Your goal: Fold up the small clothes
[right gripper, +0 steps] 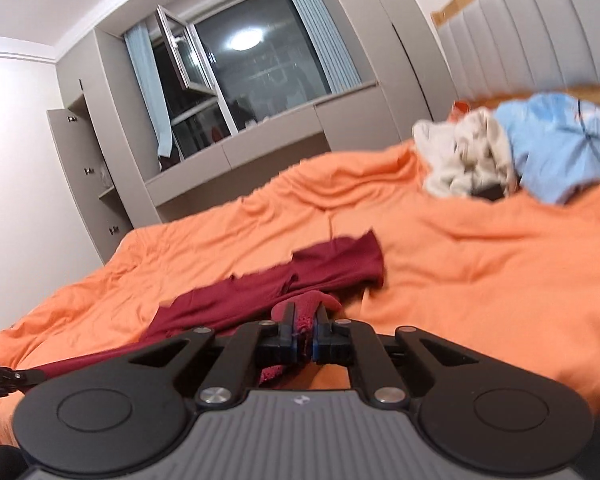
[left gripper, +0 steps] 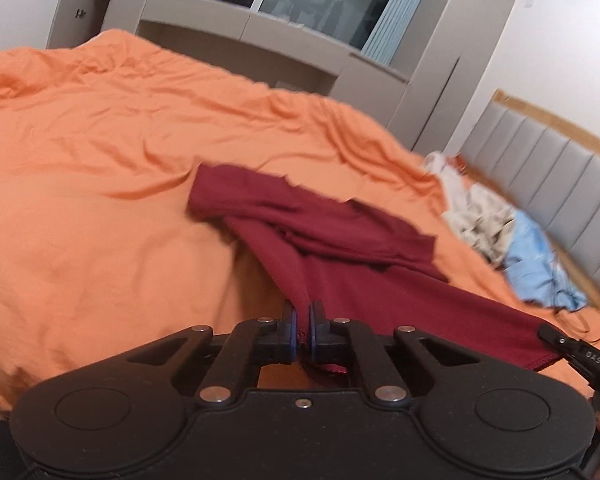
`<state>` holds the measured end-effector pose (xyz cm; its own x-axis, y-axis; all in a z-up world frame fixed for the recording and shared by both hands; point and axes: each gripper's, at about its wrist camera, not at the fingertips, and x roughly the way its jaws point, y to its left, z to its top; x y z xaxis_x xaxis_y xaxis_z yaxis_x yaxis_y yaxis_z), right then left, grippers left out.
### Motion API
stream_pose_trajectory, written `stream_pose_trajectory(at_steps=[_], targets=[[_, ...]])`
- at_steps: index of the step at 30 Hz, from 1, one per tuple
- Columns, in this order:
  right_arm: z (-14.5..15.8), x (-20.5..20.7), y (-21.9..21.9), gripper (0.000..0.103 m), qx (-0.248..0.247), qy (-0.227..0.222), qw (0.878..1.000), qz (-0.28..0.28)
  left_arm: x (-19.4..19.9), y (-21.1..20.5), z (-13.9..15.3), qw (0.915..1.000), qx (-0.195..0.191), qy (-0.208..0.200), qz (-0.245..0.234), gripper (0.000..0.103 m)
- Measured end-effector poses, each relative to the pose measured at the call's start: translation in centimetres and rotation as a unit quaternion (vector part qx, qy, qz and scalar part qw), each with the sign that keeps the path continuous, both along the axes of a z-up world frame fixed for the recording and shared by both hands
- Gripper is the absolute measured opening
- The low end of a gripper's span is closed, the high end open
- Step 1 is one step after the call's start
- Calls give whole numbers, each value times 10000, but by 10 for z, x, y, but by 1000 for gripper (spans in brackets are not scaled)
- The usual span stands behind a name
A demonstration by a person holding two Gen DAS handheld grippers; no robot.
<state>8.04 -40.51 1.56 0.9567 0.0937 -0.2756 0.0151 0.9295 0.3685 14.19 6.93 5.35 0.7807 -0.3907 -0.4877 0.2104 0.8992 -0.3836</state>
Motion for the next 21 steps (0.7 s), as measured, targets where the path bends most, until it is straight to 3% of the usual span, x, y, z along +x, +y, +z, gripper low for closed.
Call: stream_pose_trajectory(at_steps=[5, 11, 14, 15, 16, 18, 21], targets=[[-5, -24, -6, 7, -226, 341, 9991, 63, -32, -5, 4, 9998, 92, -126, -82, 5], [-36, -26, 0, 8, -266, 1041, 9939, 232, -45, -4, -36, 9990, 306, 328, -19, 6], [-40, -26, 4, 13, -346, 1172, 9920, 307, -44, -2, -47, 9983, 415, 397, 30, 8], [-39, -25, 6, 18, -421, 1176, 9916, 323, -43, -3, -48, 9981, 465, 403, 20, 15], [-39, -25, 8, 33, -488, 1165, 9914, 349, -44, -4, -49, 9978, 522, 409, 37, 19], [-36, -27, 13, 58, -642, 1114, 9909, 407, -45, -6, -48, 9974, 609, 386, 35, 48], [-29, -32, 21, 84, -1031, 959, 9887, 514, -49, -7, -44, 9979, 602, 249, 37, 76]])
